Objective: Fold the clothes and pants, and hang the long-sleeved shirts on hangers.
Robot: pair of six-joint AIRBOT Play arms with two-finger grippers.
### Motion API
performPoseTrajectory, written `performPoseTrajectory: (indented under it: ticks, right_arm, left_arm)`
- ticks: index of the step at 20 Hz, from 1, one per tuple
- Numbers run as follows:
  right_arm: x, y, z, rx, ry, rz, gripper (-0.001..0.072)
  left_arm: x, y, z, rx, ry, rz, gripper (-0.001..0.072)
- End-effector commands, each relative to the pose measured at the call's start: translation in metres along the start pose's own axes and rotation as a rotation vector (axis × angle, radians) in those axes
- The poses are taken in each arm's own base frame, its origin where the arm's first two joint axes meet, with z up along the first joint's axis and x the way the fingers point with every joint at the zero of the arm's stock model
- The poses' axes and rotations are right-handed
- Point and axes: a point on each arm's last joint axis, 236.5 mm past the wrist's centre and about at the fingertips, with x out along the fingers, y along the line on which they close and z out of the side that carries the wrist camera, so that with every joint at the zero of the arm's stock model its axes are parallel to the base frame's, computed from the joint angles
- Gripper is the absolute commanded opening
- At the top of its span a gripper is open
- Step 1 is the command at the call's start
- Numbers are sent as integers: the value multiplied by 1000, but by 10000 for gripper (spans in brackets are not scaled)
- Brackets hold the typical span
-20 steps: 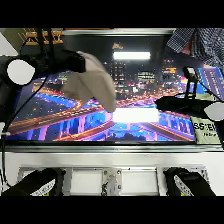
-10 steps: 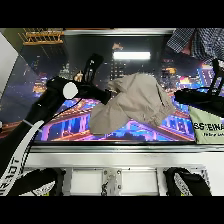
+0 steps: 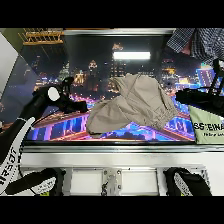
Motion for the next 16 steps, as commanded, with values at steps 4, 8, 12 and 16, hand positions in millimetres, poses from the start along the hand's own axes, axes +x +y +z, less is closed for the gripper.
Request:
performPoseTrajectory:
  ticks: [4,8,12,16]
  right_arm:
    - [16,-5,-15,27,73,1,25]
    - [14,-15,-38,0,166,-36,25]
    - [12,-61,-103,158,357,-152,37]
    - [35,-85,-192,462,482,-177,710]
  left_arm:
    - [53,-30,-54,-171,133,-231,684]
    - [70,-55,-60,-126,204,-248,683]
    - [65,-65,-42,-84,176,-257,5]
    - [45,-60,-23,-77,95,-268,6]
